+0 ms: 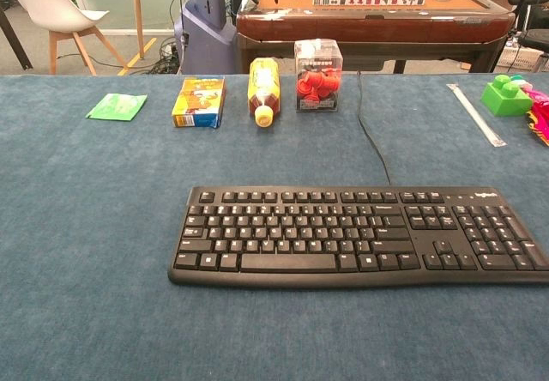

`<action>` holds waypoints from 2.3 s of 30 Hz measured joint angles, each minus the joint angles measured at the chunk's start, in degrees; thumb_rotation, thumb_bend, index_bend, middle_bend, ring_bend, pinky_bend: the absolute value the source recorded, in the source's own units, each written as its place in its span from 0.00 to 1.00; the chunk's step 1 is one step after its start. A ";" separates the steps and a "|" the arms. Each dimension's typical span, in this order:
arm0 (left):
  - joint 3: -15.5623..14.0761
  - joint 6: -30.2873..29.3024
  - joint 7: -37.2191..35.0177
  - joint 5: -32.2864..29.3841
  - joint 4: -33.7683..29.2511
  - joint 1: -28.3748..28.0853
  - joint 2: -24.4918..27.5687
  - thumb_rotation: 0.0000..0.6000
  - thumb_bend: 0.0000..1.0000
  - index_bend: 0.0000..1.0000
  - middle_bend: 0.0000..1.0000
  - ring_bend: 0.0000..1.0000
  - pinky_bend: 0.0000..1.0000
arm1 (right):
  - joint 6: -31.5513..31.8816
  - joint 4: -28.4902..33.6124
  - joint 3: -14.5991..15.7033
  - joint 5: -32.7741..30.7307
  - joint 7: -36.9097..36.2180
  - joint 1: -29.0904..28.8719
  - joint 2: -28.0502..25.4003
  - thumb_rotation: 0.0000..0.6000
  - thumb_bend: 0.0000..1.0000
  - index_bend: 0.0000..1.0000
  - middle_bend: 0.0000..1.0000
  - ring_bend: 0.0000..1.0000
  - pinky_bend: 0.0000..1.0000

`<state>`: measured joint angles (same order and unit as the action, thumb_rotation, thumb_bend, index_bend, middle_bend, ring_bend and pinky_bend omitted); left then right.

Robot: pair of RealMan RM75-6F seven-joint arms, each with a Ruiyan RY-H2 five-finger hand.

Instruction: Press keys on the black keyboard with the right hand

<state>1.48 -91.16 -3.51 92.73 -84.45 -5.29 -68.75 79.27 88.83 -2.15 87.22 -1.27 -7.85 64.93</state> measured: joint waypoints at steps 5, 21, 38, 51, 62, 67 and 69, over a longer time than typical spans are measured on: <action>0.03 0.11 -0.18 0.00 0.20 -0.11 -0.18 1.00 0.22 0.48 0.46 0.44 0.65 | 0.35 0.35 0.10 -0.15 -0.08 0.28 -0.35 1.00 0.19 0.45 0.53 0.47 0.59; 0.54 -0.13 -0.26 -0.88 -0.15 -0.02 0.40 1.00 0.22 0.48 0.46 0.44 0.65 | -5.75 2.97 -0.65 1.20 6.33 -4.84 0.62 1.00 0.71 0.26 0.97 0.97 1.00; 0.85 1.94 1.43 -2.84 0.32 -0.36 -0.03 1.00 0.22 0.48 0.44 0.43 0.65 | -24.94 10.22 -4.48 -6.99 29.28 -20.47 4.48 1.00 0.77 0.26 1.00 1.00 1.00; 1.46 4.00 1.92 -5.49 1.72 -0.67 -0.67 1.00 0.22 0.48 0.38 0.43 0.65 | -31.60 8.44 -3.03 -9.00 34.55 -27.74 10.10 1.00 0.77 0.26 1.00 1.00 1.00; 1.72 4.60 1.91 -6.62 1.41 -0.59 -0.30 1.00 0.22 0.48 0.38 0.43 0.67 | -33.54 7.68 -0.98 -8.37 35.18 -30.78 12.76 1.00 0.82 0.26 1.00 1.00 1.00; 1.81 4.80 1.90 -6.96 1.38 -0.55 -0.15 1.00 0.22 0.48 0.38 0.43 0.67 | -34.07 7.78 -0.42 -9.33 35.94 -31.54 13.12 1.00 0.83 0.26 1.00 1.00 1.00; 1.78 4.80 1.83 -6.94 1.44 -0.54 -0.12 1.00 0.22 0.48 0.38 0.43 0.67 | -34.60 7.87 -0.08 -10.00 36.31 -32.03 13.27 1.00 0.83 0.26 1.00 1.00 1.00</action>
<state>3.27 -86.36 -1.68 85.79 -83.01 -5.83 -68.87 44.66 96.70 -2.22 77.22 35.04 -39.88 78.20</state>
